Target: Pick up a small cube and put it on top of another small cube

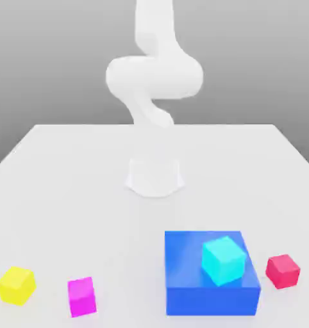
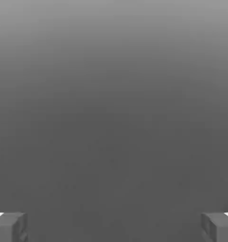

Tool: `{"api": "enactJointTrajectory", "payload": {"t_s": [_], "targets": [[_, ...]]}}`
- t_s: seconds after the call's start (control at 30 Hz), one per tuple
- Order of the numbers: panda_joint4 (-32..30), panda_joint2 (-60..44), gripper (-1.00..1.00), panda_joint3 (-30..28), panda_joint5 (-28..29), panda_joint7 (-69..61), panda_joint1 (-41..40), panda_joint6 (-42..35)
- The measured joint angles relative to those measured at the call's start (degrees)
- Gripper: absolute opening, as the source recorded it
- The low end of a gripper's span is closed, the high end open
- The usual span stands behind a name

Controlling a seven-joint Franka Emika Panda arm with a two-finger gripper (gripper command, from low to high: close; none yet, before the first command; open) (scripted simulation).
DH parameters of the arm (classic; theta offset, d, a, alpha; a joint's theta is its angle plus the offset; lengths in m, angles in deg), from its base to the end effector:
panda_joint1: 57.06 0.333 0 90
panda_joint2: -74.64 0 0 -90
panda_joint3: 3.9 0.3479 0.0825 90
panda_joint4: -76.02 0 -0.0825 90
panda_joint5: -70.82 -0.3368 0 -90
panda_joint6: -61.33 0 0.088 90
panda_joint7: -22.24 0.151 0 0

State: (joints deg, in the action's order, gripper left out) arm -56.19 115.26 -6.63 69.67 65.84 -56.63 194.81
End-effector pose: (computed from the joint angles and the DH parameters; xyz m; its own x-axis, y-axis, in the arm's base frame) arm 0.3412 -0.0193 0.6699 0.5183 -0.7289 0.4474 -0.5339 -0.6844 -0.4965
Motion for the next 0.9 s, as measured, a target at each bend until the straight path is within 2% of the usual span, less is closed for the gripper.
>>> {"api": "enactJointTrajectory", "payload": {"t_s": [0.5,0.7,0.9], "targets": [[-2.6,-31.5,0.00,-15.1,-10.0,-15.8,0.2,10.2],[-3.6,-43.9,0.00,-17.6,-14.2,-22.2,-3.9,14.2],[-4.8,-55.7,0.00,-19.0,-15.0,-26.2,-7.9,18.7]]}}
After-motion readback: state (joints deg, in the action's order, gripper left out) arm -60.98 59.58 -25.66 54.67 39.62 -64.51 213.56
